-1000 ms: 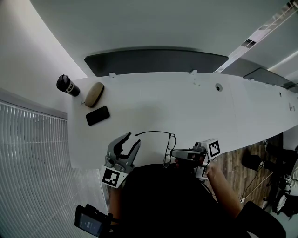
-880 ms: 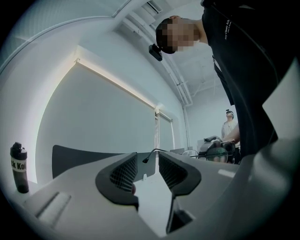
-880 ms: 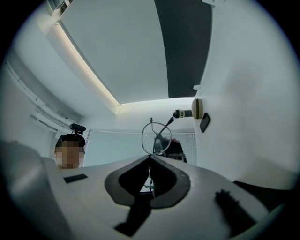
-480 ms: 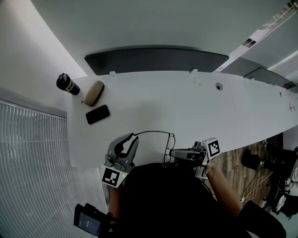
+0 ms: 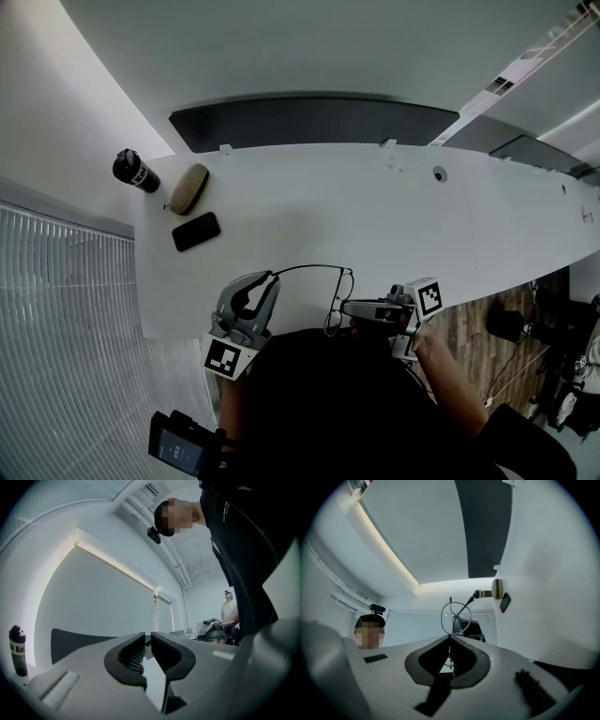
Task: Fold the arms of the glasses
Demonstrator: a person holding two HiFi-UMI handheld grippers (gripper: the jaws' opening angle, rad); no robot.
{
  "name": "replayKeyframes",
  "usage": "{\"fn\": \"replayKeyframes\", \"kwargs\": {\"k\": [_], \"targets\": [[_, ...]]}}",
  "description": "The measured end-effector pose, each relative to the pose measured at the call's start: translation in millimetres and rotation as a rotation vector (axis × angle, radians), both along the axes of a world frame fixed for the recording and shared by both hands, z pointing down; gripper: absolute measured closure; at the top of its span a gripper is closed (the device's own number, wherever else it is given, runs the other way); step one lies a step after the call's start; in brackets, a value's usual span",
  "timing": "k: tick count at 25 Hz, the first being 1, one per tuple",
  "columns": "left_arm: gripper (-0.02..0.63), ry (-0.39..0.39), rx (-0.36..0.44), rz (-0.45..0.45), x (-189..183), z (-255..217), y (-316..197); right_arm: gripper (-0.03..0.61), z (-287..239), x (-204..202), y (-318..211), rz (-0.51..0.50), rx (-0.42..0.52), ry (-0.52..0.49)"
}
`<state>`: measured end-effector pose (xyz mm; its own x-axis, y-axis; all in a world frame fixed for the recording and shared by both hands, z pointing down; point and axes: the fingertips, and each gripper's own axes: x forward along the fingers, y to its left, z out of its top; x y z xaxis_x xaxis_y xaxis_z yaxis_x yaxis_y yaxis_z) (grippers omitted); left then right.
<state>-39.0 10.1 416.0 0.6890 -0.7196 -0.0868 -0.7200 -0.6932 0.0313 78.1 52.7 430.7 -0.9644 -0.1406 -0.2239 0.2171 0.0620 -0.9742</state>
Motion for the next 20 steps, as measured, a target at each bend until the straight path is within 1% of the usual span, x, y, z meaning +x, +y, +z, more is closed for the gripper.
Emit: {"fn": "replayKeyframes", "kwargs": {"k": [4, 7, 11, 13, 15, 20], "targets": [[0.568, -0.026, -0.023, 0.008, 3, 7, 3, 0.568, -5, 0, -8, 0.043, 0.012, -0.012], [0.568, -0.050, -0.034, 0.009, 4, 10, 6, 0.568, -3, 0, -10, 0.049, 0.012, -0.008], [0.568, -0.055, -0.031, 0.024, 10, 9, 7, 0.568, 0, 3, -10, 0.051, 0.002, -0.005], [0.568, -0.056, -0.034, 0.035, 13, 10, 8, 0.568, 6, 3, -10, 0.051, -0.003, 0.027], [0.568, -0.060, -0.036, 0.043, 15, 11, 8, 0.568, 10, 4, -12, 0.064, -0.011, 0.044], [0.575, -0.068, -0.029, 0.058, 18, 12, 11, 0.568, 11, 7, -17, 0.097, -0.013, 0.047]]}}
